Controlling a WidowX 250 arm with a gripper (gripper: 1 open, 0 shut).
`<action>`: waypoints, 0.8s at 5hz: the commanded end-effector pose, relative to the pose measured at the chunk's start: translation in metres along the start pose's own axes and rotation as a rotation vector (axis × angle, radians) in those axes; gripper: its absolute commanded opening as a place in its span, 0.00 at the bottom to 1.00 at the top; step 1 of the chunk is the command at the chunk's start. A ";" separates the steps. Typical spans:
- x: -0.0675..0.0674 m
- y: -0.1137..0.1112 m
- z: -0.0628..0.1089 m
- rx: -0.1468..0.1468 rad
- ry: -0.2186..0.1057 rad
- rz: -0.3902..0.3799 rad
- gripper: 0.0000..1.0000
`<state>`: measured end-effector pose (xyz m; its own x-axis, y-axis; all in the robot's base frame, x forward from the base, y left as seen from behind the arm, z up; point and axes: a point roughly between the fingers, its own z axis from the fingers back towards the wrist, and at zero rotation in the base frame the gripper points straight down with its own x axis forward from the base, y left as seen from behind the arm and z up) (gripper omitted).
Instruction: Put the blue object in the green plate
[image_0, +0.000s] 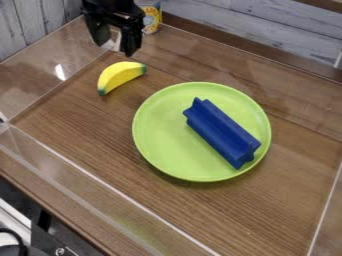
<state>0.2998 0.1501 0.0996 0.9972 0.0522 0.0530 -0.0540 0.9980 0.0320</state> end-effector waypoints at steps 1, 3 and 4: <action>0.011 0.010 0.012 0.022 -0.058 0.017 1.00; 0.016 0.017 0.007 0.012 -0.059 0.036 1.00; 0.016 0.018 0.005 0.006 -0.055 0.045 1.00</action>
<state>0.3094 0.1618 0.0890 0.9947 0.0866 0.0546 -0.0874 0.9961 0.0125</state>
